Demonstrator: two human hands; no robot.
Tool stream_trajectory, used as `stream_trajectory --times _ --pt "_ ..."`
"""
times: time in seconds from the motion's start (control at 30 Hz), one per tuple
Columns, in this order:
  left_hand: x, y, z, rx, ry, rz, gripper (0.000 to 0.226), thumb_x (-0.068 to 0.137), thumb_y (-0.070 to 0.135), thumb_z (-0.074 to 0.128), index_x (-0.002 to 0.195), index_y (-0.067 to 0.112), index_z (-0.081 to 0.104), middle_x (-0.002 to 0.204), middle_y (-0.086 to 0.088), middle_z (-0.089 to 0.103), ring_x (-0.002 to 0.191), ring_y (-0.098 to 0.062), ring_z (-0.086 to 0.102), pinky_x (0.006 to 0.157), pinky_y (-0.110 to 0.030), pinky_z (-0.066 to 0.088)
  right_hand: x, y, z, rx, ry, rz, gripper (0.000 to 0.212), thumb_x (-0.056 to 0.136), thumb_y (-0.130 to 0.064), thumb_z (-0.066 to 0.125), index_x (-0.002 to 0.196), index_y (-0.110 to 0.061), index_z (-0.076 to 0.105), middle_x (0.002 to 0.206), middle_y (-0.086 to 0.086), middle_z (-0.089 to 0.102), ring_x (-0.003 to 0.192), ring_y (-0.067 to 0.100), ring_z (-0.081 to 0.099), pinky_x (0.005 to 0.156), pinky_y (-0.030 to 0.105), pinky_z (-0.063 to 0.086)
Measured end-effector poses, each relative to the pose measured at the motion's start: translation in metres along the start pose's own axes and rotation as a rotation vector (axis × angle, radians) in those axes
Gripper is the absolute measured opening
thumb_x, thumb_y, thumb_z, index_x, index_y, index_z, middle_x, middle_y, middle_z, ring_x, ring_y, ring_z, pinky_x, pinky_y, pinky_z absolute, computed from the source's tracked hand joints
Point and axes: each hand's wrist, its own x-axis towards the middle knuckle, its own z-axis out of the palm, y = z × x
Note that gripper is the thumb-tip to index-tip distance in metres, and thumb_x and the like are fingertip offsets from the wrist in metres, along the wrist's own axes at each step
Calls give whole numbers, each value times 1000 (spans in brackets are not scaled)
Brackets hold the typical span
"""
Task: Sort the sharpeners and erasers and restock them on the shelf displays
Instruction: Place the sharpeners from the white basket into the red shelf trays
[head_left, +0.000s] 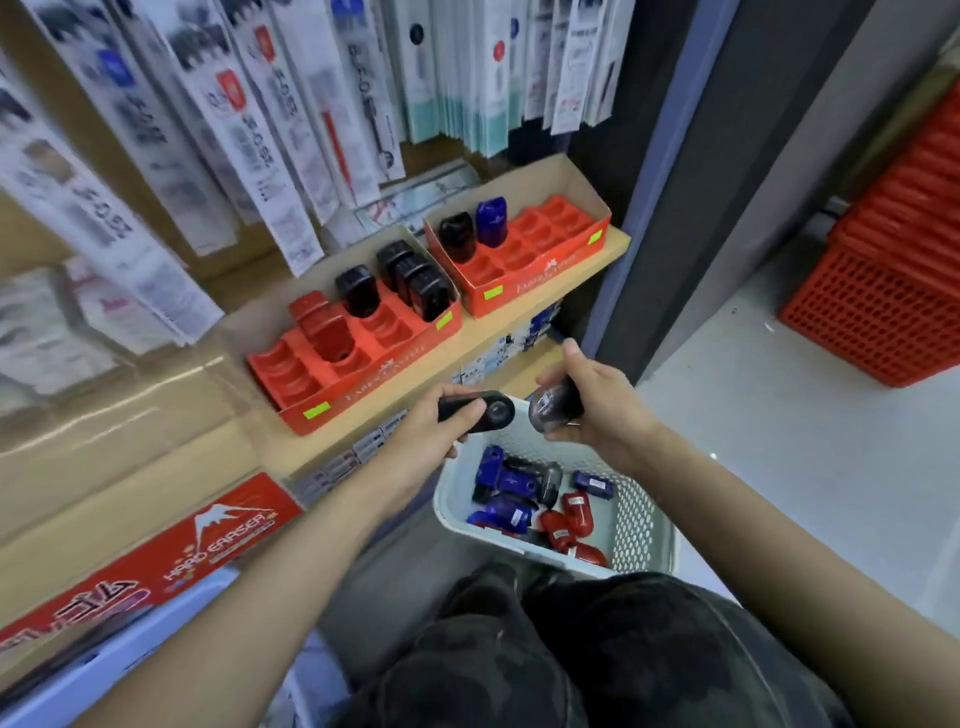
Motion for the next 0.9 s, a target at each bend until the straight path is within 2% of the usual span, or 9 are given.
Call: stream_trajectory --times 0.07,0.13,0.2,0.27,0.4,0.5,0.6,0.77,0.9 --pt "-13 12 -14 -47 55 -2 8 96 14 50 95 22 49 84 -4 53 65 -10 43 56 -21 34 -5 -17 14 -1 13 24 41 97 -46 41 85 -10 56 77 3 57 59 14 61 50 31 54" --pt "-24 23 -31 -4 110 19 7 97 14 48 103 18 47 81 -3 52 65 -11 43 56 -22 34 -8 -32 30 -5 -2 55 41 98 -47 39 99 -8 53 88 7 57 71 20 61 52 33 54" --pt "-32 31 -50 170 169 65 15 97 19 48 111 15 43 81 -1 51 66 -11 45 58 -24 36 -12 -46 47 45 -38 85 37 98 -41 42 108 -6 50 99 11 57 86 27 62 62 39 55" --pt "-36 41 -64 325 255 171 20 95 21 53 109 15 40 85 2 50 73 -11 49 61 -24 37 -16 -59 62 144 -92 96 25 97 -28 48 106 -5 51 105 17 56 96 34 61 69 42 55" --pt "-22 68 -74 473 508 335 33 88 21 65 113 11 46 103 -2 58 100 -18 53 73 -24 33 -21 -66 74 192 -105 46 16 94 -10 45 106 -1 50 95 17 56 81 26 60 60 33 53" --pt "0 82 -74 731 601 375 34 87 26 65 113 13 48 115 -8 62 107 -26 57 76 -32 39 -16 -55 66 114 -25 4 22 96 -8 46 117 -1 48 107 20 54 89 30 61 66 36 55" --pt "15 82 -72 1059 686 405 35 88 30 63 119 15 52 119 -4 62 109 -25 57 81 -35 38 -10 -49 50 116 29 -33 15 96 -8 49 109 -2 51 97 16 56 83 26 62 73 38 56" --pt "28 67 -69 1142 721 420 39 91 29 58 129 19 53 119 -6 56 112 -24 50 85 -36 37 -7 -48 31 120 29 -112 15 95 -16 55 103 -4 59 88 8 63 77 17 66 67 27 56" --pt "32 66 -66 1086 733 434 42 90 26 60 131 16 53 112 -7 51 107 -25 51 85 -37 37 -8 -47 26 21 38 -171 21 91 -28 62 100 -10 65 91 7 68 65 14 68 52 20 52"
